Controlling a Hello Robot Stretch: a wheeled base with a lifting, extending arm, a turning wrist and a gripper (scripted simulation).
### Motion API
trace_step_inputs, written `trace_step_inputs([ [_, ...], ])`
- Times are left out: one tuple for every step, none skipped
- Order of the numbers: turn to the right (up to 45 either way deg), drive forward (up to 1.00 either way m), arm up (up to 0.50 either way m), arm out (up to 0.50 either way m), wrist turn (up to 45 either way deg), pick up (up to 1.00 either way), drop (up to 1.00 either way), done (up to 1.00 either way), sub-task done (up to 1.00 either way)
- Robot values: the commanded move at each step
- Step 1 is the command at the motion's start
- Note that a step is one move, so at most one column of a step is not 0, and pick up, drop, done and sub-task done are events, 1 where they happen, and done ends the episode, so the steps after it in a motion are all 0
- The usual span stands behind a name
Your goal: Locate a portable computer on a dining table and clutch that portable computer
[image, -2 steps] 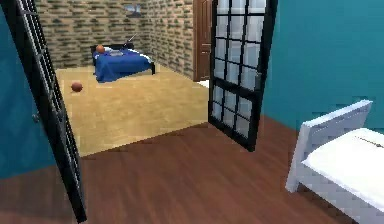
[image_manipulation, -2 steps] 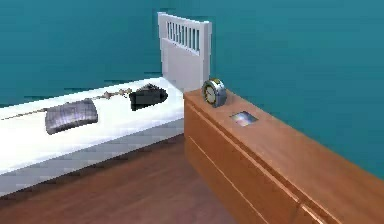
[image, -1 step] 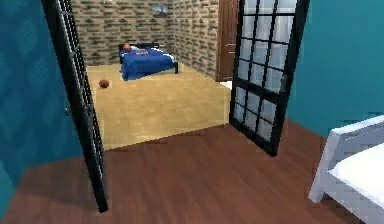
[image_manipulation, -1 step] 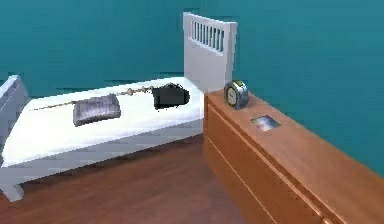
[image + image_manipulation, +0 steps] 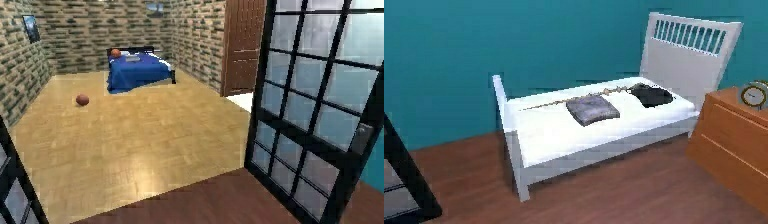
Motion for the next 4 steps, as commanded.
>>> trace_step_inputs([
  [0.0, 0.45, 0.00, 0.00, 0.0, 0.00, 0.00, 0.00, 0.00],
  [-21.0, 0.00, 0.00, 0.00, 0.0, 0.00, 0.00, 0.00, 0.00],
  [0.0, 1.00, 0.00, 0.00, 0.0, 0.00, 0.00, 0.00, 0.00],
  [-9.0, 0.00, 0.00, 0.00, 0.0, 0.00, 0.00, 0.00, 0.00],
])
